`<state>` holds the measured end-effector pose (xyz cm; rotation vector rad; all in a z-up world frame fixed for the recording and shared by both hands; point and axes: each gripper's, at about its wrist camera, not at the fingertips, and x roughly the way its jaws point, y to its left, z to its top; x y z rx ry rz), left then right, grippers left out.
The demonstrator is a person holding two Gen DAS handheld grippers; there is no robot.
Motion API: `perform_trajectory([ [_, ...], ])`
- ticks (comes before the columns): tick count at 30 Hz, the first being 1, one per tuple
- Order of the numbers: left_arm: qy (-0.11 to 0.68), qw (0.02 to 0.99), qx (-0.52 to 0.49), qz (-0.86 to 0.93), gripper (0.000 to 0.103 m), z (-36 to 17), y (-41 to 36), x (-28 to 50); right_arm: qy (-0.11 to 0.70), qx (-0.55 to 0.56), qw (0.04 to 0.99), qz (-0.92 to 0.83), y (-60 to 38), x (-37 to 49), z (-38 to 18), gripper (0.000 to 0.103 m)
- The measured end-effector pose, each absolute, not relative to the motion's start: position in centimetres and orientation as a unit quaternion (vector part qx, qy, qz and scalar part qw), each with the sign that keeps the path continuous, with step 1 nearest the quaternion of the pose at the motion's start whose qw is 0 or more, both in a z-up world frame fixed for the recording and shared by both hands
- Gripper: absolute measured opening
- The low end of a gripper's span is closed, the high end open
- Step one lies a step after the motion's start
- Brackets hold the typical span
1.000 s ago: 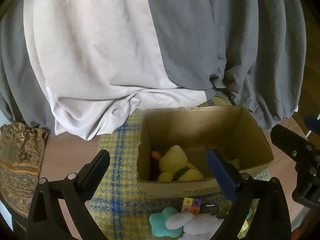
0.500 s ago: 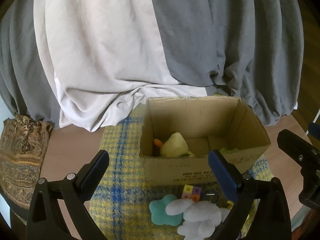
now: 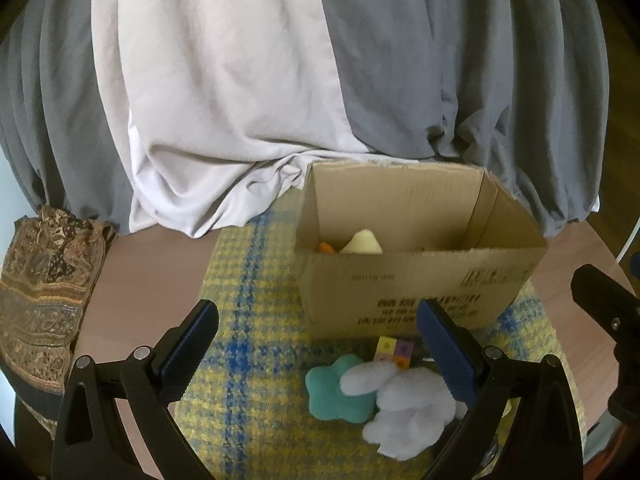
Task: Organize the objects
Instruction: 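Open both tools to drop the duck and frog into the box, then grasp the white plush bunny with the left tool while the right tool grasps the dark green ball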
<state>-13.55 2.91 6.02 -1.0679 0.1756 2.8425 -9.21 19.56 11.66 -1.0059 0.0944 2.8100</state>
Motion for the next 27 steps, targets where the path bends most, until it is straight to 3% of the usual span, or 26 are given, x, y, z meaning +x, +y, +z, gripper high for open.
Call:
perform_trajectory([
  [27,0.072,0.014,-0.365,0.928,0.101,-0.7,0.3,-7.7,0.037,-0.371,0.065,0.925,17.8,-4.1,5.1,0.101],
])
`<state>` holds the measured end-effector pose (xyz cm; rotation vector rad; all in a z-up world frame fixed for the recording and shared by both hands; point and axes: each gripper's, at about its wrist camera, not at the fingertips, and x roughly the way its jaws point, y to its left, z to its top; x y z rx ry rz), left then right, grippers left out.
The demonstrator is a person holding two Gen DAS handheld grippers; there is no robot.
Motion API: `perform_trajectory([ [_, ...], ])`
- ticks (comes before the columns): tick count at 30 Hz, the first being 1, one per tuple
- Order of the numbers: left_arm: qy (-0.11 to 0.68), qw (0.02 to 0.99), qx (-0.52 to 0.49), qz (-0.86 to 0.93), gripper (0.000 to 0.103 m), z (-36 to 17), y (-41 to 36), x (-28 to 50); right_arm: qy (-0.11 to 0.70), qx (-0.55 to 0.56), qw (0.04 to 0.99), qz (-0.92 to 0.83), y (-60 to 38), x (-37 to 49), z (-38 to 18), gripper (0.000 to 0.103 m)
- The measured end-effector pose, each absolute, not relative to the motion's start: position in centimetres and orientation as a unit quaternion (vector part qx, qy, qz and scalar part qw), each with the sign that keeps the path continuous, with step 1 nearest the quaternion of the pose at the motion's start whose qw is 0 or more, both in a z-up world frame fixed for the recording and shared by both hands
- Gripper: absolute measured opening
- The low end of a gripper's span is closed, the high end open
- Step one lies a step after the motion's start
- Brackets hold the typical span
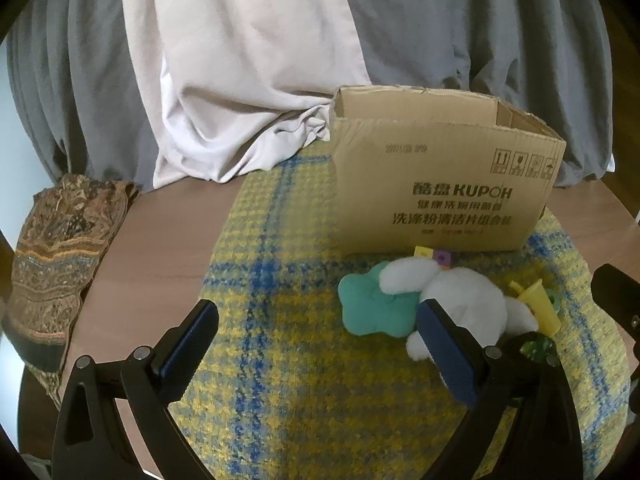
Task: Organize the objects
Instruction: 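Grasp the white plush bunny with the left tool while the right tool grasps the dark green ball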
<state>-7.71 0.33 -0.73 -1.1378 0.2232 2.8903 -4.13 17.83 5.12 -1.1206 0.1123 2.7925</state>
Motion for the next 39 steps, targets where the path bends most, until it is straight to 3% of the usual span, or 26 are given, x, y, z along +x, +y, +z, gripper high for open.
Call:
perform_trajectory([
  [28,0.078,0.012,-0.399,0.913,0.101,-6.6,-1.8,-6.0,0.032,-0.426,0.059,0.902,15.2,-4.5,-2.7,0.1],
  [33,0.076,0.013,-0.406,0.911,0.101,-7.2,-2.0,-6.2,0.038,-0.435,0.06,0.897,15.4,-4.8,-3.5,0.088],
  [37,0.078,0.014,-0.408,0.91,0.101,-7.6,-2.0,-6.2,0.041,-0.448,0.055,0.891,15.3,-5.2,-4.4,0.068],
  [39,0.079,0.016,-0.408,0.909,0.101,-7.6,-1.9,-6.2,0.044,-0.451,0.05,0.89,15.3,-5.3,-4.7,0.065],
])
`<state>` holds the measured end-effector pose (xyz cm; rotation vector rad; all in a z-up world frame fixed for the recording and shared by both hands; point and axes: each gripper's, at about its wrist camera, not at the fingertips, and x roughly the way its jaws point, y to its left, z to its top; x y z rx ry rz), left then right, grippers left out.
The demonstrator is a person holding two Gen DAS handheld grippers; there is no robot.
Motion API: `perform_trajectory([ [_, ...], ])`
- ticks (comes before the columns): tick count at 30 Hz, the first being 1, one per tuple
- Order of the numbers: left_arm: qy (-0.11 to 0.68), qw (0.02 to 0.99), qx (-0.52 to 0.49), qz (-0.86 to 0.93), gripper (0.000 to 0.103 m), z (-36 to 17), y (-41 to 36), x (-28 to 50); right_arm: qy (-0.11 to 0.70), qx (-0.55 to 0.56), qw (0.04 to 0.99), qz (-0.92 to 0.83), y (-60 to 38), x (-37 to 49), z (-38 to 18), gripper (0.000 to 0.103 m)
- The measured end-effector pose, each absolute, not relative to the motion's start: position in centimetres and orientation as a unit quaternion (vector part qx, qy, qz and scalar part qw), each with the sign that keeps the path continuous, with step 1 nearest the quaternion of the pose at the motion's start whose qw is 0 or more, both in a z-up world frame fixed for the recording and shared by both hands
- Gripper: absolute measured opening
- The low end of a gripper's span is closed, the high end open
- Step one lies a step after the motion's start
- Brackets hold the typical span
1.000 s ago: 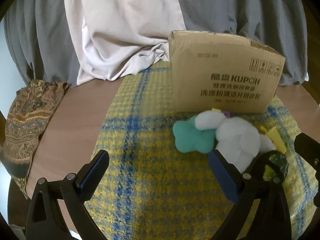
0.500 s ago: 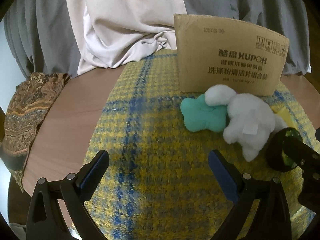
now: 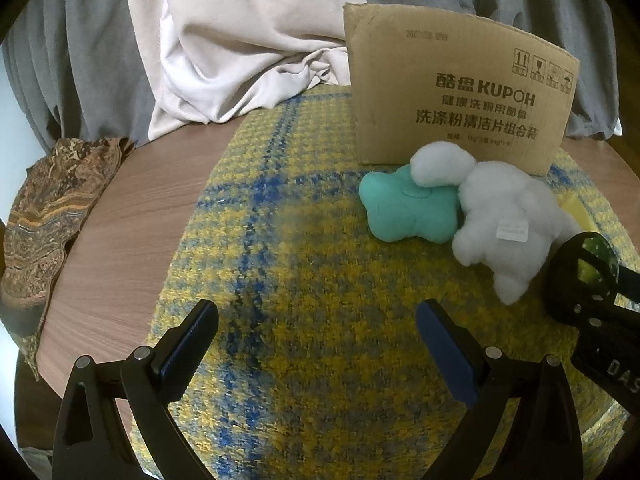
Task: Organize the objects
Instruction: 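Grasp the white plush bunny with the left tool while the right tool grasps the dark green ball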
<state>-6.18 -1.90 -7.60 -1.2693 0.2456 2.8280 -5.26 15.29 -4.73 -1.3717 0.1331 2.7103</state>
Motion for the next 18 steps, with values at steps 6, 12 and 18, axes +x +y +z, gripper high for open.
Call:
perform_trajectory([
  [6,0.081,0.021,-0.403,0.911,0.101,-7.3,-1.3,-5.9,0.046,-0.444,0.053,0.894,15.6,-4.7,-4.5,0.064],
  [12,0.084,0.049,-0.396,0.913,0.101,-6.6,0.9,-5.7,0.054,-0.43,0.07,0.899,17.4,-3.4,-3.1,0.064],
  [18,0.09,0.077,-0.391,0.913,0.101,-6.2,3.6,-5.8,0.066,-0.413,0.095,0.903,20.1,-2.7,-1.8,0.064],
])
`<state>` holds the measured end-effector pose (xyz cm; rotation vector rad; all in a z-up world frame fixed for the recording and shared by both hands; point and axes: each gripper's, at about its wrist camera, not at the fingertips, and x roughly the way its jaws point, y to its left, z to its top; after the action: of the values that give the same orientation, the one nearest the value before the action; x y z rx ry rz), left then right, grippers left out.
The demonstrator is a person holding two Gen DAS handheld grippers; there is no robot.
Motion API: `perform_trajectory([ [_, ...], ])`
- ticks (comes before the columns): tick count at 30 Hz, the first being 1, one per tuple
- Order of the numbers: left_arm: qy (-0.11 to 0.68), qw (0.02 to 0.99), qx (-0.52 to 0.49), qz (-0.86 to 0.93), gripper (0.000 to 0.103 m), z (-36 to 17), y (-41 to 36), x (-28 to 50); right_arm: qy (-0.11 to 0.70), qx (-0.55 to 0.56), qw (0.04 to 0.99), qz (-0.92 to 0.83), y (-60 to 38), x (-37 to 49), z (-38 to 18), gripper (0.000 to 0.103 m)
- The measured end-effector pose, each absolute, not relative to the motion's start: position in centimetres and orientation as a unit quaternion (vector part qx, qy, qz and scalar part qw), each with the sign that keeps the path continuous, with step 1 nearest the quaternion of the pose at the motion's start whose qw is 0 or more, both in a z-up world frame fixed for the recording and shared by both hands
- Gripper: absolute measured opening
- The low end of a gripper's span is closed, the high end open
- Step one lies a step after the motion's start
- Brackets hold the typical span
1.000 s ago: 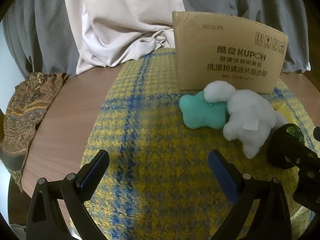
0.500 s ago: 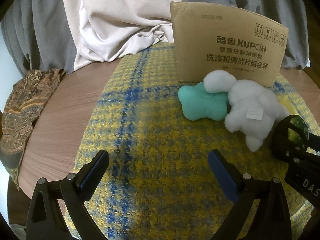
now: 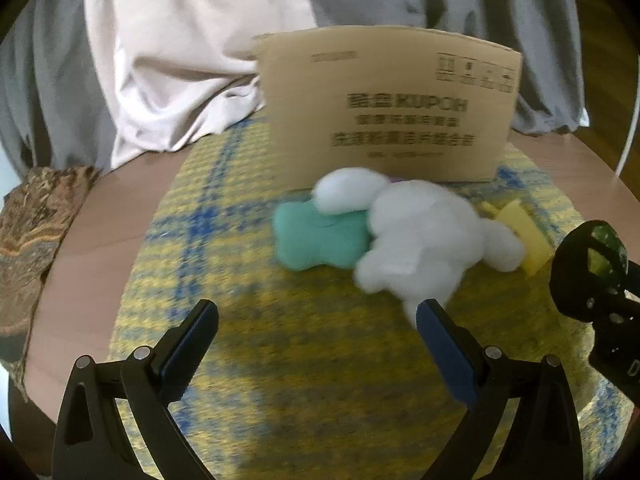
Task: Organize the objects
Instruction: 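Grasp the white plush bunny with the left tool while the right tool grasps the dark green ball, then lift the bunny and ball and carry them over the box with both tools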
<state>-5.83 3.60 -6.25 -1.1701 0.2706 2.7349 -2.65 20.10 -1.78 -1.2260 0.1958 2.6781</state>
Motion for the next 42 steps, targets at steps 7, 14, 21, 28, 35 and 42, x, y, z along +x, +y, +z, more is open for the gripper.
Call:
perform_trajectory([
  [7,0.103,0.097,-0.389,0.91,0.101,-6.4,6.3,-6.8,0.076,-0.405,0.115,0.904,22.3,-2.2,-1.2,0.064],
  [14,0.122,0.091,-0.39,0.908,0.094,-7.1,7.7,-7.7,0.077,-0.406,0.116,0.903,22.7,-2.1,-1.2,0.064],
  [21,0.121,0.11,-0.41,0.898,0.068,-8.0,9.0,-8.6,0.076,-0.408,0.113,0.903,23.0,-2.1,-1.4,0.064],
  [28,0.128,0.111,-0.411,0.896,0.055,-8.2,9.4,-8.4,0.08,-0.406,0.112,0.903,23.4,-1.9,-1.3,0.064],
  [35,0.125,0.11,-0.403,0.9,0.053,-7.2,9.3,-7.7,0.08,-0.402,0.108,0.906,23.2,-1.7,-1.1,0.064],
  [42,0.119,0.102,-0.393,0.906,0.052,-5.7,8.6,-6.8,0.083,-0.393,0.1,0.91,23.1,-1.3,-0.2,0.064],
])
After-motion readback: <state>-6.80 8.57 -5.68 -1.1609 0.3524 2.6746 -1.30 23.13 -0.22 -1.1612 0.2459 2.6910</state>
